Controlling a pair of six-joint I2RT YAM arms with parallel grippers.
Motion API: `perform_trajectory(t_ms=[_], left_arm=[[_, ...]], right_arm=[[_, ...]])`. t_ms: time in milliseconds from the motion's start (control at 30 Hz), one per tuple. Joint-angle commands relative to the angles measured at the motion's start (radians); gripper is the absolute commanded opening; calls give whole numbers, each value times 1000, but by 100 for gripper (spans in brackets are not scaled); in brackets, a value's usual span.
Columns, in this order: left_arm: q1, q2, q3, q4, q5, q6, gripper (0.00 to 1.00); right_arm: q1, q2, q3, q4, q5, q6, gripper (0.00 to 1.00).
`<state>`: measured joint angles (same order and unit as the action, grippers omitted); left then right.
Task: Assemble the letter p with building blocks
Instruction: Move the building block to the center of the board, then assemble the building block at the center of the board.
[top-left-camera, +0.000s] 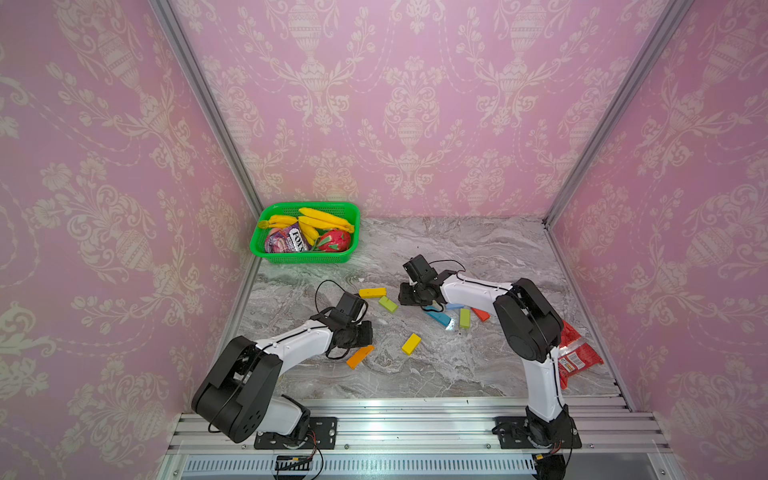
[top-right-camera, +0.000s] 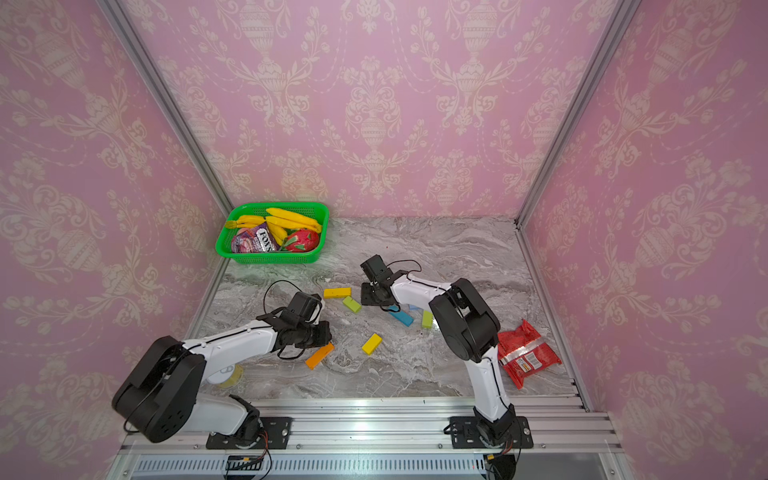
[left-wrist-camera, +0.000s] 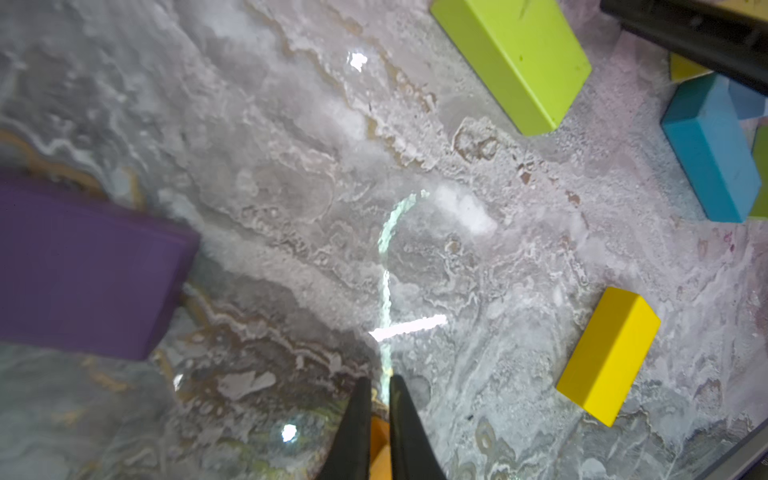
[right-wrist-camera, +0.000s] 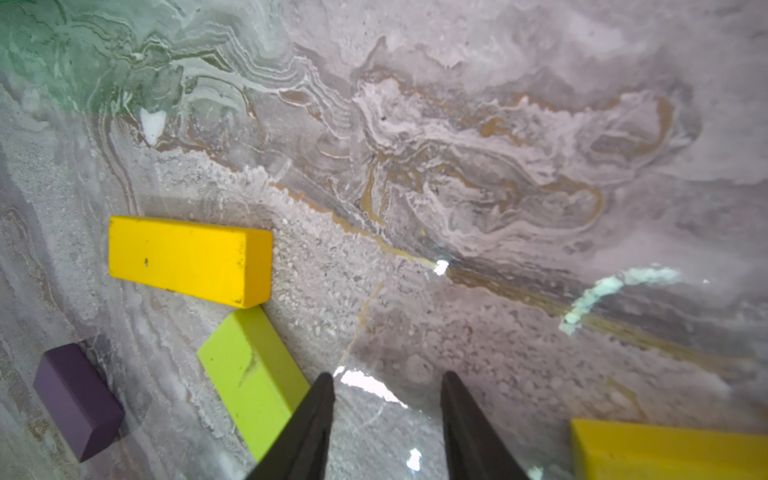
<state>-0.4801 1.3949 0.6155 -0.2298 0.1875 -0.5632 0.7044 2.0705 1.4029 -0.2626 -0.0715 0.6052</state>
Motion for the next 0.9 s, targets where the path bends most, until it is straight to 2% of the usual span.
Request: perform_trajectory(t_ms=[0,267,433,533,867], left_arm=[[-2,-13,37,-10,-86,-5,14],[-1,199,109,131,4,-39,4],[-2,275,110,201,9,-63,1],[-1,303,162,203,0,-63,0],[46,341,187,208,-5,-80,0]], right_arm=[[-8,24,17,-30,-30,-21,44],[-5,51,25,-48,-54,-53,33],[-5,50,-2,-26,-71,-40,18],[-2,52,-11,-15,-92,-33,12],[24,68,-5,2,-144,5,10]])
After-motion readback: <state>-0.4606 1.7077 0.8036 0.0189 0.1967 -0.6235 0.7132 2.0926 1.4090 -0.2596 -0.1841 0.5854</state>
